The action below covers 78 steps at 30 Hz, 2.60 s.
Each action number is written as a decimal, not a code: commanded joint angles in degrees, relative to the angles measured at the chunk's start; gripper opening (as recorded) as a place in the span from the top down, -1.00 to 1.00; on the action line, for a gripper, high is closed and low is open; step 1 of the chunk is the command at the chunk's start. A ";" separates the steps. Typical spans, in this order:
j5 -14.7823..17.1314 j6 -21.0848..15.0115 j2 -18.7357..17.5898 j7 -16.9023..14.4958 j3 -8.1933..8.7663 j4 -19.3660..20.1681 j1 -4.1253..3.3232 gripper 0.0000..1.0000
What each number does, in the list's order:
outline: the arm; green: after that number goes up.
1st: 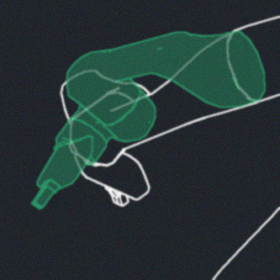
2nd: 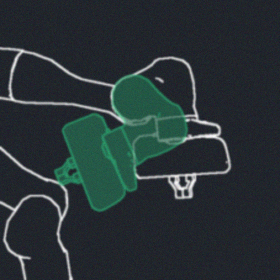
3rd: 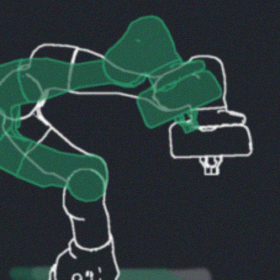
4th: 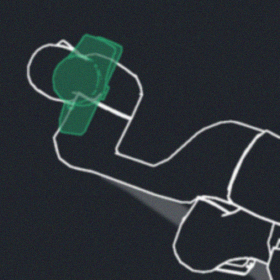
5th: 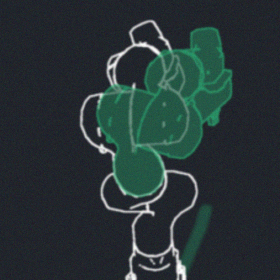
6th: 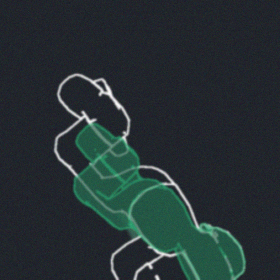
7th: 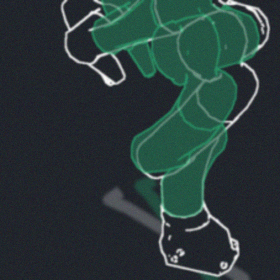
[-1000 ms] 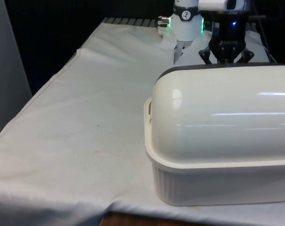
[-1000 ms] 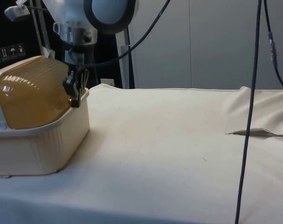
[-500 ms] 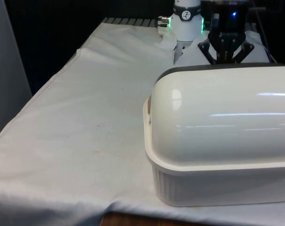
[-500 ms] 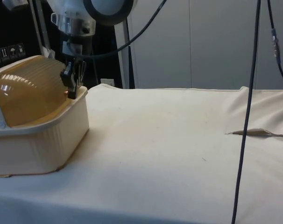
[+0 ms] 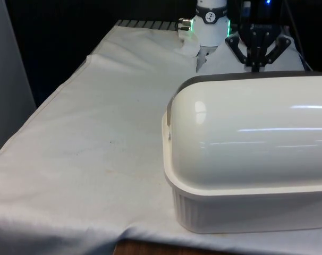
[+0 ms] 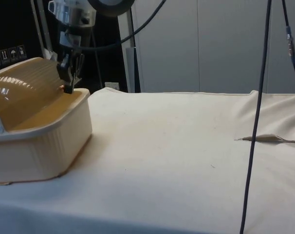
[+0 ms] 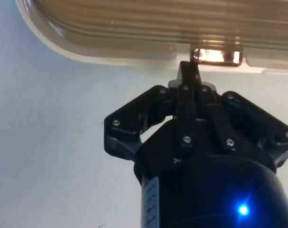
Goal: Open the lid, then close it.
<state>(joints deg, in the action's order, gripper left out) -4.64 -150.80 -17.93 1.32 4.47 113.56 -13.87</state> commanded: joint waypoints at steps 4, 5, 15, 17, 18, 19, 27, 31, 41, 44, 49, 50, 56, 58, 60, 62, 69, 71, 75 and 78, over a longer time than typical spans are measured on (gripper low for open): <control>-0.57 -0.11 -0.17 0.06 0.29 -1.32 0.00 0.99; -0.11 0.00 0.00 -0.06 0.00 -1.03 0.06 0.99; -0.86 0.06 -0.23 0.00 0.46 -3.61 0.00 0.99; -0.92 0.06 -0.29 0.00 0.52 -4.07 0.00 0.99; -0.92 0.11 -0.34 -0.06 0.52 -4.41 0.00 0.99; -0.92 0.11 -0.46 -0.06 0.57 -4.98 0.00 0.99; -0.80 0.34 -1.43 -0.40 0.80 -7.79 0.06 0.99; -0.69 0.46 -2.41 -0.57 0.92 -10.08 0.06 0.99; -0.63 1.09 -4.13 -0.63 1.26 -14.61 0.11 0.99; -0.63 1.32 -4.30 -0.63 1.38 -15.47 0.06 0.99; -0.92 2.86 -4.18 -0.74 1.60 -17.65 0.00 0.99; -0.92 3.21 -4.18 -0.80 1.60 -17.99 -0.06 0.99; -0.97 5.84 -3.50 -1.15 1.60 -20.11 -0.06 0.99; -0.97 6.65 -3.21 -1.26 1.60 -20.68 -0.06 0.99; -0.97 7.45 -2.86 -1.43 1.60 -21.26 0.00 0.99; -0.63 7.10 -3.04 -1.55 1.38 -21.37 0.11 0.99; -0.92 11.86 -2.23 -1.95 1.49 -24.52 0.06 0.99; -0.92 11.86 -2.23 -1.95 1.49 -24.52 0.06 0.99; -0.74 14.04 -2.58 -2.23 1.43 -26.07 0.11 0.99; -0.74 13.98 -2.46 -2.12 1.38 -26.07 0.11 0.99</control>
<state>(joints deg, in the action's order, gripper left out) -5.39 -136.82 -20.40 -0.80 5.84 87.49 -13.75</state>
